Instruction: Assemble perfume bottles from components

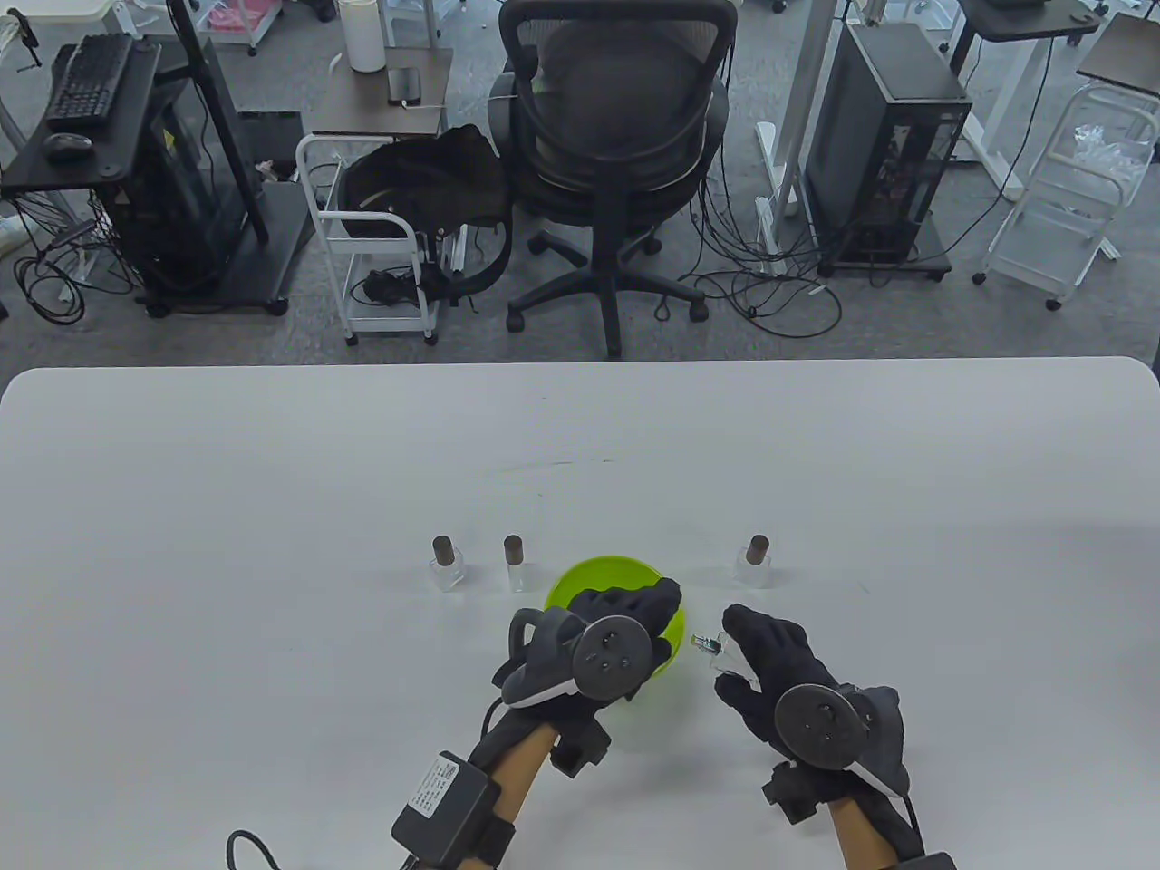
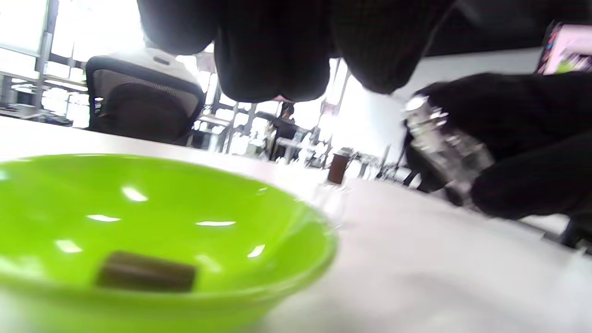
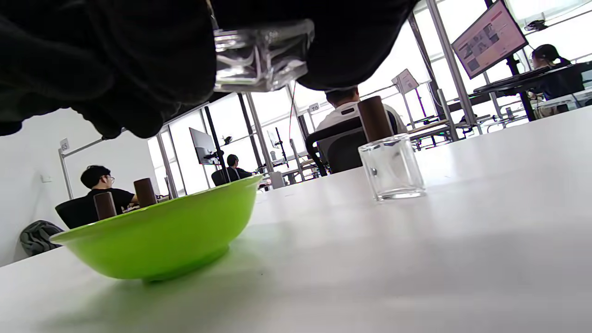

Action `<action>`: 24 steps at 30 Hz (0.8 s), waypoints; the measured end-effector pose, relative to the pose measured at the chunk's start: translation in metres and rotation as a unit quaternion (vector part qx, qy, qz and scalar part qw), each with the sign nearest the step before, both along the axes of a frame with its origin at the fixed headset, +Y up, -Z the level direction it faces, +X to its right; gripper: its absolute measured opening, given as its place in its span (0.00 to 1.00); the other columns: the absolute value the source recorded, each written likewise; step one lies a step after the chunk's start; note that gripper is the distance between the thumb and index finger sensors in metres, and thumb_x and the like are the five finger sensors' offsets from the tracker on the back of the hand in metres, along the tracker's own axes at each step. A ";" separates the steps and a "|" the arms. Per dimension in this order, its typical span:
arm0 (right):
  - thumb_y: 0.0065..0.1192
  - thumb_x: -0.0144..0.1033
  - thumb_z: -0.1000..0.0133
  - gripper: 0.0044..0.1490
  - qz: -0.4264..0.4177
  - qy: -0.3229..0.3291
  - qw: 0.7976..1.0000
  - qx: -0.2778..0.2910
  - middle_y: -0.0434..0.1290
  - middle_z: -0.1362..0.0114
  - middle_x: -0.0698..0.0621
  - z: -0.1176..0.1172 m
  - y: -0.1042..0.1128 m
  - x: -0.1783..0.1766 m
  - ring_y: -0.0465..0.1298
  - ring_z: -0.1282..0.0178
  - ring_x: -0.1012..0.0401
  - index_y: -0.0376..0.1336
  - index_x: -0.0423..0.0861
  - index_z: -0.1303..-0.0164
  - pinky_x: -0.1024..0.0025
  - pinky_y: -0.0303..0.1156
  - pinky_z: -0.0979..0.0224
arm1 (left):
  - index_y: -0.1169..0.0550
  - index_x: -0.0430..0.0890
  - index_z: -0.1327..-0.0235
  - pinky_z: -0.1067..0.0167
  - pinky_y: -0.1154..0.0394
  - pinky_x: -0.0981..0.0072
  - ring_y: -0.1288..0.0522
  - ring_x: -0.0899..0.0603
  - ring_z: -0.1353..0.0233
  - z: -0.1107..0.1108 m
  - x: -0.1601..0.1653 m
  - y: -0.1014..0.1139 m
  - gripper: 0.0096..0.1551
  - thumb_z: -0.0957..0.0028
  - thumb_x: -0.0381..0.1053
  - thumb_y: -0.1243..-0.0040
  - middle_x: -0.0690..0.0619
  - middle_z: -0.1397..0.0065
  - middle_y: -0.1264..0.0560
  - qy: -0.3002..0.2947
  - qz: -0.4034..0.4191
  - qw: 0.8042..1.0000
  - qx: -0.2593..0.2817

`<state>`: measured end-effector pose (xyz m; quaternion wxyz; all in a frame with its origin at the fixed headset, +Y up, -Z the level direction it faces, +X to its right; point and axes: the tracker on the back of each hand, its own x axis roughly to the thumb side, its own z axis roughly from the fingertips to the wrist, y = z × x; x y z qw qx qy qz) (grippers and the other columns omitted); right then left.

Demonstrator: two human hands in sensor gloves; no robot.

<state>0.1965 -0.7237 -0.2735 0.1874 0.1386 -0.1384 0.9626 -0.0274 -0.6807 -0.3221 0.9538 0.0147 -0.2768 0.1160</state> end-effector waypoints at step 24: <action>0.70 0.49 0.45 0.47 -0.022 -0.021 0.999 -0.018 0.68 0.21 0.45 -0.004 -0.003 0.012 0.72 0.24 0.50 0.54 0.43 0.20 0.56 0.77 0.22 | 0.31 0.54 0.29 0.24 0.32 0.52 0.24 0.46 0.29 -0.039 0.028 -0.061 0.35 0.50 0.59 0.32 0.60 0.30 0.23 0.061 -0.319 0.944 -0.056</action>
